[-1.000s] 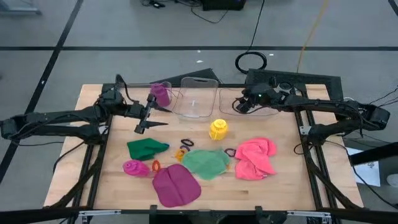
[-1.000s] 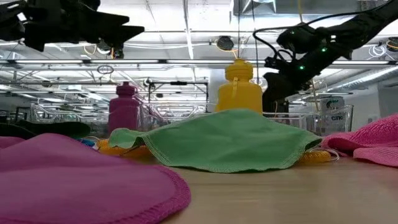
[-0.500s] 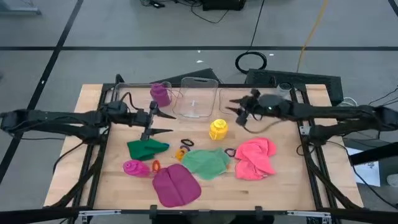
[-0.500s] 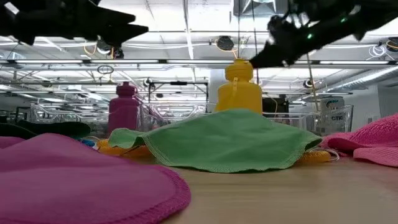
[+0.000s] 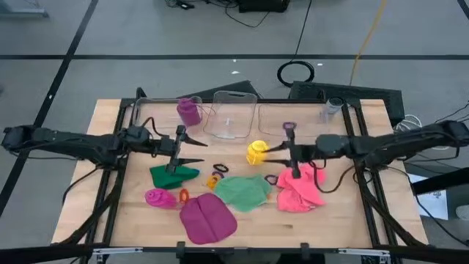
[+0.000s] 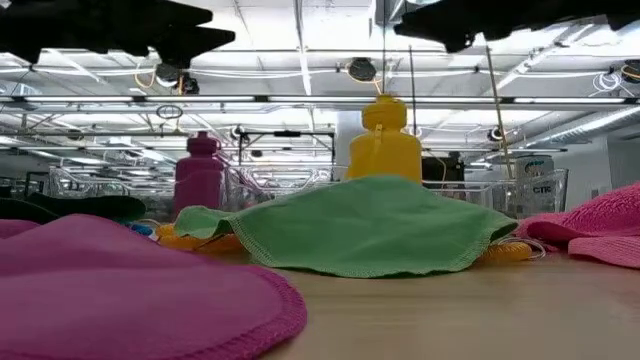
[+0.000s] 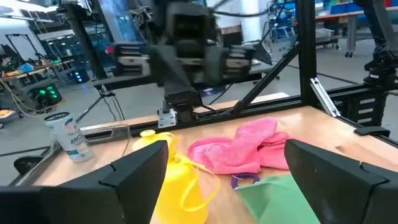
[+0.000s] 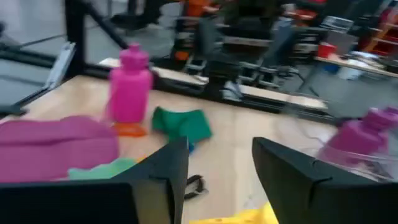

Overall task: Pick & Place Sports Items
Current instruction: Put the yellow water bottle into the left transparent bin

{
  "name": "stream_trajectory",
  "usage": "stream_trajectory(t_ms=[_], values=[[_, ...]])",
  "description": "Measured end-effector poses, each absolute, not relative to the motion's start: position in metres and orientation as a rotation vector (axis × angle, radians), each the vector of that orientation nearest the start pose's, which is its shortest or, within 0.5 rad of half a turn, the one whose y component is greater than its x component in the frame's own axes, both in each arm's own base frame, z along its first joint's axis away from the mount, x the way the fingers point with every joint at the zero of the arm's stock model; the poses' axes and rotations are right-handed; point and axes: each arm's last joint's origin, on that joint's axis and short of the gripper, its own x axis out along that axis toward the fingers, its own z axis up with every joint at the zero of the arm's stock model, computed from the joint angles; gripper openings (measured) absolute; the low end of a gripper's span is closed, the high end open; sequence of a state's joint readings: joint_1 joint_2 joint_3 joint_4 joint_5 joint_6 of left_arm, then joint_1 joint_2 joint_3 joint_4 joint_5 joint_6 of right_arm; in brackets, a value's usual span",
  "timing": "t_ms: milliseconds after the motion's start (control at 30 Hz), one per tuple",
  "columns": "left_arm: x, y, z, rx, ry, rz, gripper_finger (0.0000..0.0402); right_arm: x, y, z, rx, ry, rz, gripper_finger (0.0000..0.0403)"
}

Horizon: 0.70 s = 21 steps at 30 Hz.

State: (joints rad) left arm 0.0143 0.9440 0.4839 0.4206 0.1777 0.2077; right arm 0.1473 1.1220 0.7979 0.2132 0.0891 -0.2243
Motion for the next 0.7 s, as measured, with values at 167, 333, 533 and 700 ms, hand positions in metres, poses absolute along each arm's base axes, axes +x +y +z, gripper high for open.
stream_trajectory(t_ms=[167,333,533,700], values=[[0.208,-0.002,0.258,0.220,0.022,-0.161,0.0269,0.263,0.046,0.299,-0.273,0.112,0.114,0.0129],[0.208,-0.001,0.259,0.227,0.021,-0.157,0.0269,0.277,0.050,0.287,-0.332,0.104,0.127,0.0138],[0.208,0.003,0.258,0.216,0.025,-0.137,0.0269,0.285,0.048,0.281,-0.355,0.104,0.054,0.0166],[0.208,0.003,0.258,0.210,0.026,-0.135,0.0269,0.285,0.046,0.282,-0.360,0.114,-0.030,0.0209]])
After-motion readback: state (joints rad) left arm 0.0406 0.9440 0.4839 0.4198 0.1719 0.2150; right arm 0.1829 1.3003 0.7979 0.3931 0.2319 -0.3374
